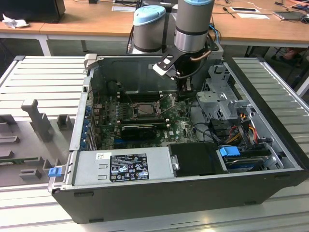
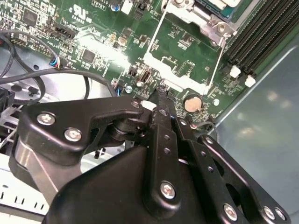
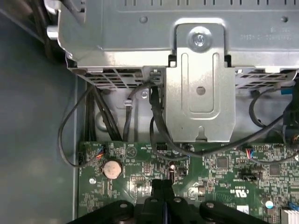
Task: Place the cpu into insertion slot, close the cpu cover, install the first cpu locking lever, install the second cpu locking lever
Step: 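Close the cpu cover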
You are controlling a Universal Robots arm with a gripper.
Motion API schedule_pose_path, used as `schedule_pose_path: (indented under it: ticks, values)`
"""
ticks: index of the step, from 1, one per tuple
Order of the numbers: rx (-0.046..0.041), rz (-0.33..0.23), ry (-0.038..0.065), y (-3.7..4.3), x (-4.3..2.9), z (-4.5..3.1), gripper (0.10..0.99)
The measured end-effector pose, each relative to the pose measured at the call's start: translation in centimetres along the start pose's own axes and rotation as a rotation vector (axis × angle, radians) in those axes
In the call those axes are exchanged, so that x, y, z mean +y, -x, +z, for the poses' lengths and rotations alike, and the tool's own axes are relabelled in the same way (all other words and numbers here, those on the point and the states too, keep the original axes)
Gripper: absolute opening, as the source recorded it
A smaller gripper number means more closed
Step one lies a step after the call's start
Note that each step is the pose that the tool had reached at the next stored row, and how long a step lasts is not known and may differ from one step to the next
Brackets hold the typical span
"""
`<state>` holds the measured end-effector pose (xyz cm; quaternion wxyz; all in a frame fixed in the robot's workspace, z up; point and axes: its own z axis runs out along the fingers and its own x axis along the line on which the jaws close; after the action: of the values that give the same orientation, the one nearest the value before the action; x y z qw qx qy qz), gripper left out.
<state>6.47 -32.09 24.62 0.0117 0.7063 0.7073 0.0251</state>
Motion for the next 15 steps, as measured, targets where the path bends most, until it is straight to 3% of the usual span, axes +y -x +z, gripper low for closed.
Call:
schedule_pose_path:
  ticks: [2,5,7,15]
  values:
    - [0.0000,0.000,-0.020,0.00,0.00,0.00,0.106]
    - [0.0003,0.001,-0.066,-0.01,0.00,-0.01,0.106]
    - [0.0001,0.001,-0.082,-0.01,0.01,-0.13,0.106]
    - [0.0002,0.001,-0.085,0.00,-0.86,-0.19,0.106]
